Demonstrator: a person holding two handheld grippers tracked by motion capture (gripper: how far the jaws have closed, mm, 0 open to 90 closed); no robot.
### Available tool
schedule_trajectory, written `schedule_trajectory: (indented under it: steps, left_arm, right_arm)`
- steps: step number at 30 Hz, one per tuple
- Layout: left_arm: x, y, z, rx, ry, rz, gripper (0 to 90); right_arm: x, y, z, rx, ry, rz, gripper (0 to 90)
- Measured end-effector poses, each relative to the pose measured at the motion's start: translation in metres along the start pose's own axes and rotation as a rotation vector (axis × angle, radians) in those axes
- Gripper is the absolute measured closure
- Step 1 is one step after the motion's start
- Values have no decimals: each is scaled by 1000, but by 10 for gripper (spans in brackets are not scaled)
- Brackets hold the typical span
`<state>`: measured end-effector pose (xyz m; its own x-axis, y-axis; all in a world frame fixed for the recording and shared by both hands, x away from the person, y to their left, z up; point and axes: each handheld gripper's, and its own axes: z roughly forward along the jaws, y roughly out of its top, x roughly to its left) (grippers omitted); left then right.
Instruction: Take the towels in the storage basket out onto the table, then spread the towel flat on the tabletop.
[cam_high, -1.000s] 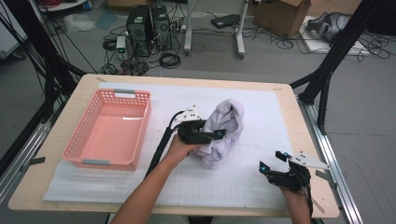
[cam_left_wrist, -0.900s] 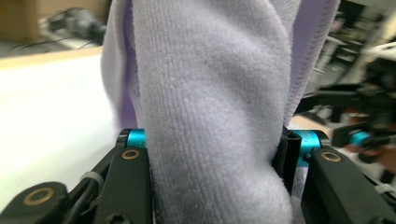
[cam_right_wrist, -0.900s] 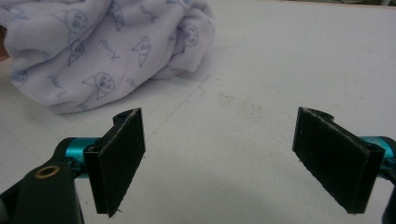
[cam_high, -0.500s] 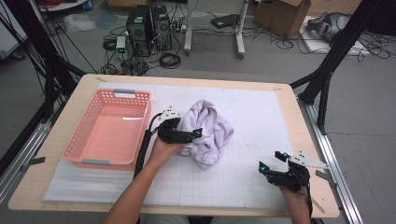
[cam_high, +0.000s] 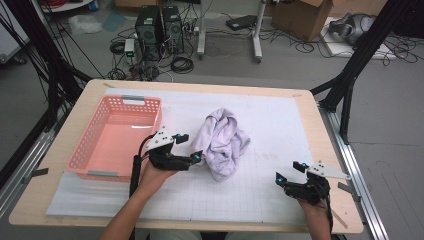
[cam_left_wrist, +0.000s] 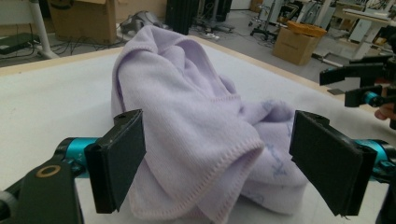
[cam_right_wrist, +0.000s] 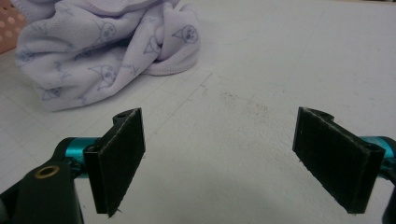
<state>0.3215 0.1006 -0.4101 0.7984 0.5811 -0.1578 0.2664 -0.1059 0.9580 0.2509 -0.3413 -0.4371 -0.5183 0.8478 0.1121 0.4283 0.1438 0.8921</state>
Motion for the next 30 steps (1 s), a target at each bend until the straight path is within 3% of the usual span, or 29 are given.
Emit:
schedule_trajectory:
  steps: [11, 23, 30]
  left_arm:
    - [-1, -16, -4, 20, -1, 6, 202]
    - [-2, -18, -5, 19, -6, 9, 219]
    - [-1, -18, -5, 18, -21, 7, 246]
  right_arm:
    - [-3, 1, 6, 17, -12, 5, 146]
    - [-3, 1, 7, 25, -14, -15, 146]
    - [-4, 1, 9, 24, -14, -3, 145]
